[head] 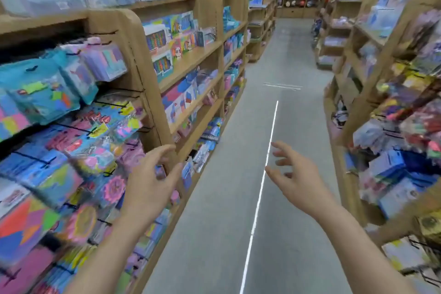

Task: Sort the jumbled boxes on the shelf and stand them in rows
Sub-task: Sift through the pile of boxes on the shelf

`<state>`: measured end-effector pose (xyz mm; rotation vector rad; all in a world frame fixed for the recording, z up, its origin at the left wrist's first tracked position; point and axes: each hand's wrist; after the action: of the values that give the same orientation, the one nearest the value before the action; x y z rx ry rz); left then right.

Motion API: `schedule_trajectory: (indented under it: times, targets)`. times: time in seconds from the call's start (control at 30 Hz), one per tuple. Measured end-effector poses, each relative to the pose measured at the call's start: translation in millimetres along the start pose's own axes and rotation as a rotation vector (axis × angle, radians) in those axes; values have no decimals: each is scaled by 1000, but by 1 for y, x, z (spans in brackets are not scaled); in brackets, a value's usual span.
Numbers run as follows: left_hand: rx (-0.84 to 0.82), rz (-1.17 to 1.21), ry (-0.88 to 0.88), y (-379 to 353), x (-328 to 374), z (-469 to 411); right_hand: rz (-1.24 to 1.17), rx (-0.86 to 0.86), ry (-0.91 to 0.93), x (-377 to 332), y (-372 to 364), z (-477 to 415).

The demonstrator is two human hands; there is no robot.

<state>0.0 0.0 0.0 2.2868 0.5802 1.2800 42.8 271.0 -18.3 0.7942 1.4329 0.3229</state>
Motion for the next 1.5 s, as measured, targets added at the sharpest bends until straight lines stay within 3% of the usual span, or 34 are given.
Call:
schedule_trajectory:
  times: [0.1,0.2,0.37,0.53,0.7,0.8,0.87,0.97,1.13,1.3,1.5]
  targets:
    - [76,294,100,-8,-31,-72,-181,84,-71,-11,-11,-68]
    - [72,412,170,-26,-52,-144,-271,159,-133,-22,-13,-134]
    - [6,431,201,-77,-79,-250,-489,184,-276,-9,-9,-234]
    - [-37,371,187,-149,-101,-356,-447,249,-309,34,8,-348]
    - [-81,65,52,-239,-118,-463,-3,214,-166,78,37,-489]
    - [-200,-276,-209,-286,-129,-532,274,107,-78,88,58,-572]
    - [-238,-452,-323,-312,-138,-577,403,70,-42,93,70,-625]
    - [-301,-681,-360,-352,-150,-640,522,22,-11,99,82,-701]
    - [-360,-849,-426,-414,-184,-764,625,21,65,111,85,-835]
    - [-345,-854,-429,-464,-223,-916,696,67,62,120,74,-982]
    - [-352,-888,-488,-513,-254,-1092,477,165,45,108,64,-1151]
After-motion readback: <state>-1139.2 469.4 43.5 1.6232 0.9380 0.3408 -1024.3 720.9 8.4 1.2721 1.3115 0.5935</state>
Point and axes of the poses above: each hand's wrist, its own z-axis away from the middle knuckle, its own y-axis out of the back of the hand, x = y × z, and after that the axes turned 10 degrees about -y, right-handed
